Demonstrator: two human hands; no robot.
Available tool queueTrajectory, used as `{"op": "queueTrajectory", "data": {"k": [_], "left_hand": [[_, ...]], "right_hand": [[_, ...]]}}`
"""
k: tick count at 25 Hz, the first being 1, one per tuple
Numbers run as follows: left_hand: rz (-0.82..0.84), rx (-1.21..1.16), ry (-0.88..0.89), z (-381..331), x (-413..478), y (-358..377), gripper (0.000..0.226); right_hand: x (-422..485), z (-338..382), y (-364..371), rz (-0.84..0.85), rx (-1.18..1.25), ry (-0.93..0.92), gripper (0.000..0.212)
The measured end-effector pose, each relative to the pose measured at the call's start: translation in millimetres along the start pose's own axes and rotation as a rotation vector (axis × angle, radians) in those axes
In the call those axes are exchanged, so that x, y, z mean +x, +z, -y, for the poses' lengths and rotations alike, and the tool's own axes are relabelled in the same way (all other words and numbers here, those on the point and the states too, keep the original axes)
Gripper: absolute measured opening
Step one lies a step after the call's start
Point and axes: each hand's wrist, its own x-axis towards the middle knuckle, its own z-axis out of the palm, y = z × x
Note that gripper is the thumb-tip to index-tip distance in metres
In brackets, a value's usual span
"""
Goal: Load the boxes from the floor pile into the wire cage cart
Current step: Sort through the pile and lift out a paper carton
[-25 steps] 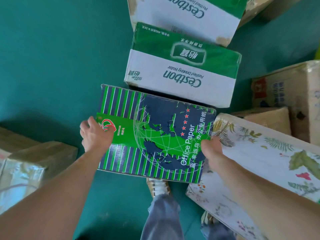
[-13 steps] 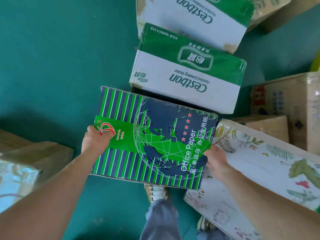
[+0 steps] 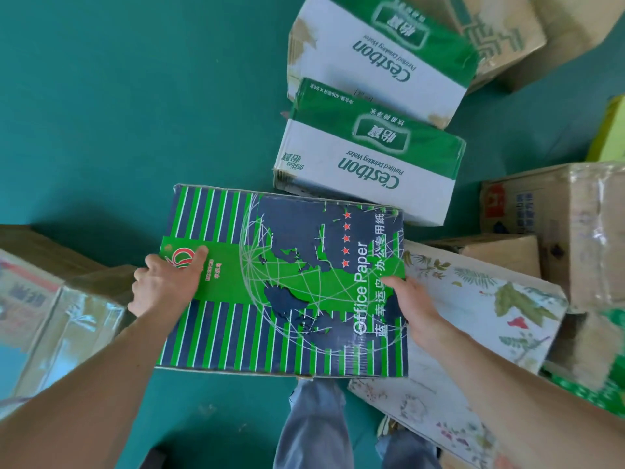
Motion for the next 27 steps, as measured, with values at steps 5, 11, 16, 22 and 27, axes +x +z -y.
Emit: {"op": "queueTrajectory", "data": {"k": [5,11,16,22,27], "left_hand": [[0.010,0.040,-0.069,25,-46,-53,0.107],[0.120,-0.143,-0.143,59,-162,-117,0.104],[0.319,-0.698,-0.174,97,-246,-139,0.123],[0.211,-0.969,-0.006,115,-414,-161,0.131],[0.097,-1.137,-0.063,183,-517,-157,0.118]], "right_hand": [[-61,20,-30,0.056,-0.052,-0.075,0.021],[-158,60,-84,0.035,-0.251,-0.292,0.042],[-227,93,-174,0.024,-0.400,-0.436,0.061],[-321,84,-282,0.088,-0.488,-0.618,0.064],[-396,81,-298,0.205,-0.602,-0.735,0.065]]}}
